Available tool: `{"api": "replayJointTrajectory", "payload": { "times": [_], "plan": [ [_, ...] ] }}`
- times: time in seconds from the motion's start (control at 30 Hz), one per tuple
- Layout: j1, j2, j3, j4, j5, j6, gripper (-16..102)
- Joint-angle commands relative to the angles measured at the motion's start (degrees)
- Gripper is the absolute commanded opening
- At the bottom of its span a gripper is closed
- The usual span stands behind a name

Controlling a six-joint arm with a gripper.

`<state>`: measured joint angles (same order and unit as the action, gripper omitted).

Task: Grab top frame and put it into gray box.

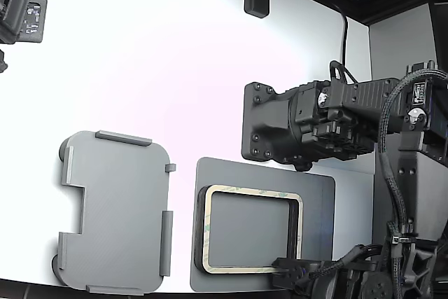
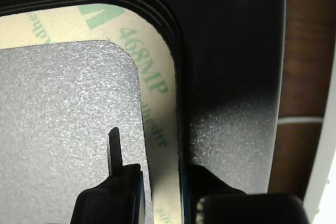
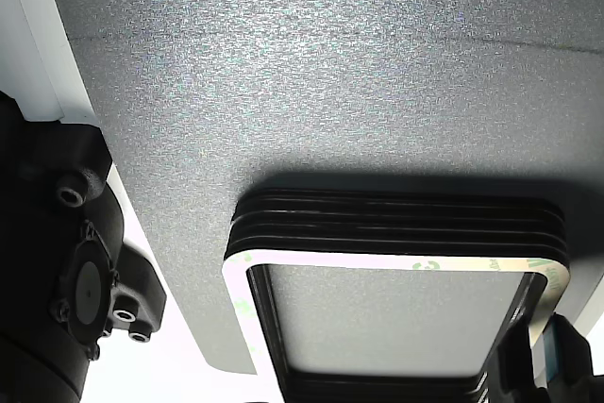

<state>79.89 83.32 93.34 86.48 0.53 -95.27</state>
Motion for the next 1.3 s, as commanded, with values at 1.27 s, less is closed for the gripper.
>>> {"api": "replayJointTrajectory", "payload": {
  "times": [1.27],
  "plan": [
    [-3.5,6.4,-13.8,2.7,4.0,23.0,-10]
  ]
}}
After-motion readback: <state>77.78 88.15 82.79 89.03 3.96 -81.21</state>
